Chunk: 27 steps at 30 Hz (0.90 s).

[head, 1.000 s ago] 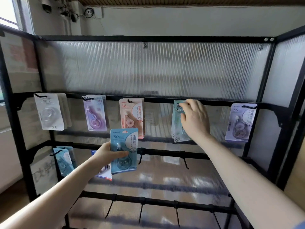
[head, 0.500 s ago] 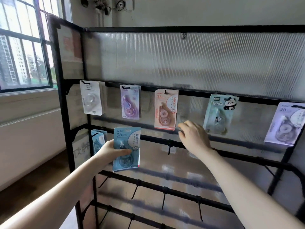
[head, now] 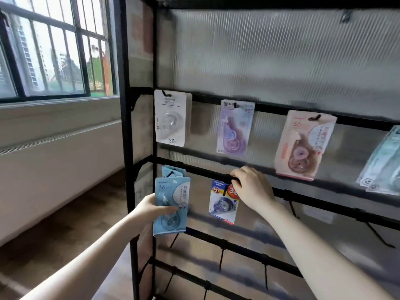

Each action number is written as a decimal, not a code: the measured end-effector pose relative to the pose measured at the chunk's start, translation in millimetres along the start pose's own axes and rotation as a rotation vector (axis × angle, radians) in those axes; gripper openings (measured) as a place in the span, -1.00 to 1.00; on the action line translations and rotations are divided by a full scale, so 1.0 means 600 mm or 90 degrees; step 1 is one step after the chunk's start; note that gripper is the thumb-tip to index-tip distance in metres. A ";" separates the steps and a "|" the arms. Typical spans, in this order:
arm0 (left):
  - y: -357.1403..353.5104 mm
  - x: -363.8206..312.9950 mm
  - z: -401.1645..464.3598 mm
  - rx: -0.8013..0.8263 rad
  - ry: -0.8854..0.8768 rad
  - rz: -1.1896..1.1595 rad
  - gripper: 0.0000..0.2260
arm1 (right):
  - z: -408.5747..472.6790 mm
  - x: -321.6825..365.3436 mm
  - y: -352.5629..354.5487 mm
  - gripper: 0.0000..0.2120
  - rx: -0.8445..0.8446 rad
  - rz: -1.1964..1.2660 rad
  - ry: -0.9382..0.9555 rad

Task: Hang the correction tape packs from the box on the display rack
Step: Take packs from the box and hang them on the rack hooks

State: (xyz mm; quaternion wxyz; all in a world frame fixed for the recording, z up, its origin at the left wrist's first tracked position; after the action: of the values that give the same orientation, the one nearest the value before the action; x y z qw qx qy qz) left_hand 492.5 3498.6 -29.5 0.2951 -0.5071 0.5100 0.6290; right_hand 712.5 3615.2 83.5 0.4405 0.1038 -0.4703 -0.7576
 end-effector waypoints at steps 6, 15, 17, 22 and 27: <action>0.044 0.059 0.065 0.083 0.008 -0.011 -0.48 | 0.036 0.021 -0.087 -0.75 0.038 -0.002 -0.041; 0.055 0.089 0.113 0.155 0.022 -0.060 -0.51 | 0.049 0.009 -0.138 -0.77 0.066 -0.024 -0.098; 0.053 0.090 0.122 0.159 0.028 -0.058 -0.52 | 0.052 0.006 -0.138 -0.77 0.067 -0.025 -0.103; 0.040 0.095 0.144 0.176 0.044 -0.043 -0.53 | 0.051 -0.011 -0.137 -0.80 0.049 -0.023 -0.124; 0.033 0.101 0.156 0.189 0.041 -0.052 -0.43 | 0.047 -0.019 -0.143 -0.81 0.029 -0.019 -0.135</action>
State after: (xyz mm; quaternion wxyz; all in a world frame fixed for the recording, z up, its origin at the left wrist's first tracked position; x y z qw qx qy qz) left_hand 424.6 3571.5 -82.5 0.3757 -0.4977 0.5857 0.5178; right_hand 654.3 3656.1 27.0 0.3747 0.0397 -0.5299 -0.7597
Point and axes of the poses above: each hand's wrist, its own z-axis towards the middle knuckle, its own y-axis out of the back of the hand, x = y × z, the point moved 8 cm from there along z, towards the middle knuckle, and after that the axes turned 14 degrees about z, right-handed, at the moved point
